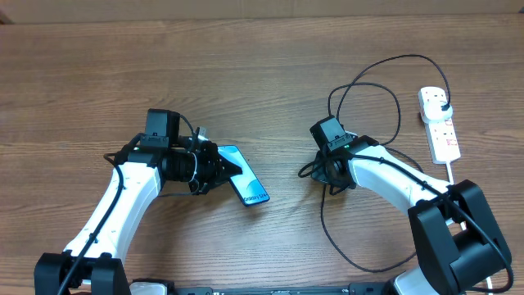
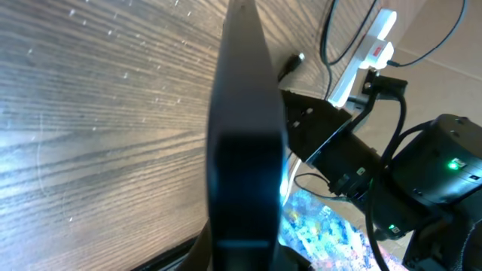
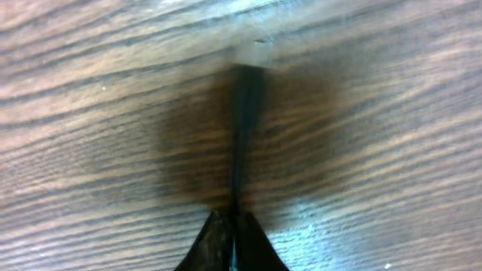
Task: Plug charger to phone and switch on socket
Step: 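Raise the phone upright with left gripper, lift cable plug with right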
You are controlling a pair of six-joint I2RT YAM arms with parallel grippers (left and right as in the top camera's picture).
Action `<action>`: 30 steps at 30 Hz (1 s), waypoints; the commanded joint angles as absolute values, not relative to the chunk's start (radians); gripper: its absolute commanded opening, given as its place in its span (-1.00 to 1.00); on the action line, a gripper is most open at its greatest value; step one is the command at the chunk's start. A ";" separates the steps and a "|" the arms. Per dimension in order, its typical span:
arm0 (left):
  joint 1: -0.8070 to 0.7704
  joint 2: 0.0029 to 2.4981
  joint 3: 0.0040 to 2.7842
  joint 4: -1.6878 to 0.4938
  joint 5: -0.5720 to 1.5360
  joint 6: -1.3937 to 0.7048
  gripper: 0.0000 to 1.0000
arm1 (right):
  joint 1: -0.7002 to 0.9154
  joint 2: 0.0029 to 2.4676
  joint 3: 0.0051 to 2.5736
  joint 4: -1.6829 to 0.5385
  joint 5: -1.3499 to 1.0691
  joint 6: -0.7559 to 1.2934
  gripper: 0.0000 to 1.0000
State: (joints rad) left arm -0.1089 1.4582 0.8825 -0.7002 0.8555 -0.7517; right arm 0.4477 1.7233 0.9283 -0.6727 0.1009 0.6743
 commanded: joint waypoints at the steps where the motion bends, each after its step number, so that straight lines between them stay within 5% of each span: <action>1: -0.105 1.446 0.907 -0.716 0.891 -0.739 -0.92 | 0.444 1.729 0.922 -0.677 0.112 0.681 -0.92; 10: -0.105 1.446 0.907 -0.775 0.887 -0.736 -0.92 | 0.444 1.680 1.039 -0.786 0.054 0.629 -0.92; 19: -0.105 1.446 0.907 -0.753 0.893 -0.697 -0.92 | 0.445 1.369 1.163 -0.857 -0.176 0.450 -0.92; 30: -0.105 1.545 0.907 -0.115 1.314 -0.790 -0.92 | 0.550 1.074 1.093 -1.000 -0.188 0.407 -0.92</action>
State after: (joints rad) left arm -0.1089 1.4899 0.8860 -0.1925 1.1183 -0.7227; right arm 0.4992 1.0943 1.1263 -0.9905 -0.1612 0.4355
